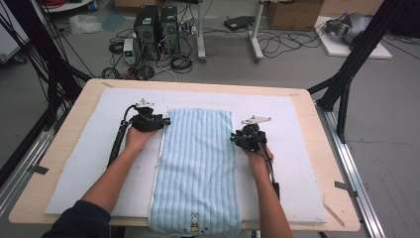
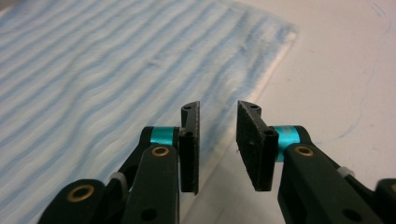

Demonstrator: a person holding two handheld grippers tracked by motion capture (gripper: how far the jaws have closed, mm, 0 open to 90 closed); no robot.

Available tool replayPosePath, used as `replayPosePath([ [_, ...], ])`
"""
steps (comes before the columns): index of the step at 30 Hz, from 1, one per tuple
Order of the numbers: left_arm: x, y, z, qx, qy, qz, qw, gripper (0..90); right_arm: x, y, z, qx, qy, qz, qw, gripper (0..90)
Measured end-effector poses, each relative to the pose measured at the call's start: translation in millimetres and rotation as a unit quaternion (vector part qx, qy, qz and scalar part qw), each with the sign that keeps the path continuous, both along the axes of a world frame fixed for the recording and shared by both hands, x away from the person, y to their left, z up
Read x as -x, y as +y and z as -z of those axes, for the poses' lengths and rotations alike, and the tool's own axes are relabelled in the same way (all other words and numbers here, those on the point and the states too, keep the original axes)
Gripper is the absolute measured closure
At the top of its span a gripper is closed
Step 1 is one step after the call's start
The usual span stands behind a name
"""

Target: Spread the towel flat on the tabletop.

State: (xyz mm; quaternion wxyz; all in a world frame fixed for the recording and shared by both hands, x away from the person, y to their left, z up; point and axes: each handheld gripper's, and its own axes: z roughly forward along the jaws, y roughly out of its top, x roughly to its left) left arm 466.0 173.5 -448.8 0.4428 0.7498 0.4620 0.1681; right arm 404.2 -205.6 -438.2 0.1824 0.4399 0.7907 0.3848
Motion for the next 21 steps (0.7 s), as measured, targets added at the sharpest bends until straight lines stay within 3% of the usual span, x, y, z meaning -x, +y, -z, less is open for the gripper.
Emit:
replayPosePath([
  [4, -9.4, -7.4, 1.8, -0.032, 0.005, 0.0, 0.9995, 57.8, -16.5, 5.0, 3.3, 0.005, 0.0, 0.029, 0.9996, 58.4],
  [8, -11.0, -13.6, 2.0, -0.06, -0.001, 0.0, 0.9982, 63.0, -32.1, 7.9, 9.8, 0.01, 0.012, 0.051, 0.9986, 56.7],
  [10, -10.5, -14.9, 2.0, -0.067, -0.004, -0.002, 0.9978, 68.1, -36.5, 9.5, 10.4, 0.01, 0.012, 0.053, 0.9985, 60.6],
  [13, -11.0, -18.3, 1.8, -0.076, -0.013, 0.01, 0.997, 83.0, -40.6, 12.8, 9.8, 0.018, 0.01, 0.032, 0.9993, 81.2],
  [14, -11.4, -20.1, 1.6, -0.085, -0.017, 0.012, 0.9962, 85.3, -42.5, 13.5, 9.1, 0.02, 0.014, 0.027, 0.9993, 84.1],
  [19, -16.8, -21.5, 1.9, -0.088, -0.02, -0.016, 0.9958, 84.4, -48.5, 14.5, 8.5, 0.029, 0.008, 0.059, 0.9978, 85.0],
  [21, -18.2, -20.0, 1.8, -0.082, -0.017, -0.036, 0.9959, 71.5, -48.8, 14.9, 8.9, 0.032, 0.004, 0.071, 0.997, 81.9],
])
